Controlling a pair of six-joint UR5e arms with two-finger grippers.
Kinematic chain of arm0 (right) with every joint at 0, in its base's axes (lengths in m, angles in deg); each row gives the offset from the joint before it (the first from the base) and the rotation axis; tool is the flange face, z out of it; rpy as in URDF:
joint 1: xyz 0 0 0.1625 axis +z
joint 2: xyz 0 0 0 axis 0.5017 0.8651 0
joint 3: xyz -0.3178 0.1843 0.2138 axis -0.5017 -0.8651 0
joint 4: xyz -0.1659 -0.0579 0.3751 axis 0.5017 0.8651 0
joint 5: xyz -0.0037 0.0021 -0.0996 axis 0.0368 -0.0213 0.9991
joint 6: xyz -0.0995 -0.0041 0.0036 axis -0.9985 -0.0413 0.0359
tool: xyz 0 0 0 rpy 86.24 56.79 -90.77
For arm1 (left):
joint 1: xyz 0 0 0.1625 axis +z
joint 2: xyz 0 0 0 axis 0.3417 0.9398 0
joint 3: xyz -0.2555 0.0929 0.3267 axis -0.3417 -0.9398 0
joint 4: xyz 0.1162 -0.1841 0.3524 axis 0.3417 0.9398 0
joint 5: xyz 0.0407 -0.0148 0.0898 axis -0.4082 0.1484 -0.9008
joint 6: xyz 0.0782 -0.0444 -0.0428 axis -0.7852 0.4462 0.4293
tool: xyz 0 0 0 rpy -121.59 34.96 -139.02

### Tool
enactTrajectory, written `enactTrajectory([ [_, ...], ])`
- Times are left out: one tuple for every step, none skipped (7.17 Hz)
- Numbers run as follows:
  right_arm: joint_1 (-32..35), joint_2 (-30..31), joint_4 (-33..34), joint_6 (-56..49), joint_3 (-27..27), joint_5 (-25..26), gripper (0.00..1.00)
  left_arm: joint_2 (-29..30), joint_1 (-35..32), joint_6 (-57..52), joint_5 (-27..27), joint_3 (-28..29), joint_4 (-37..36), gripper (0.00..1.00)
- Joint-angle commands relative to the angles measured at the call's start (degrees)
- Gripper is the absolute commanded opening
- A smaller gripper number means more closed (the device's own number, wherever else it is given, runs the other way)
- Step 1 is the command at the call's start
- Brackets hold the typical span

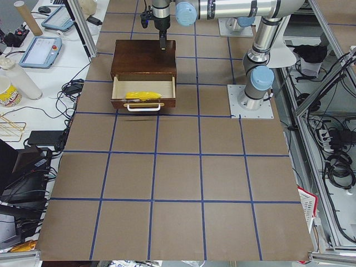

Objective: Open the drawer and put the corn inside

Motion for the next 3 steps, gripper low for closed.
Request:
enactTrajectory([
  [0.0, -0.01, -0.01, 0.0, 0.0, 0.05, 1.0, 0.06, 0.06, 0.0, 0.06, 0.05, -0.02, 1.0],
  [0.0, -0.01, 0.08, 0.0, 0.0, 0.05, 1.0, 0.06, 0.06, 0.0, 0.06, 0.22, -0.02, 1.0],
  [0.0, -0.01, -0.01, 0.0, 0.0, 0.05, 1.0, -0.03, 0.06, 0.0, 0.06, 0.22, -0.02, 1.0],
])
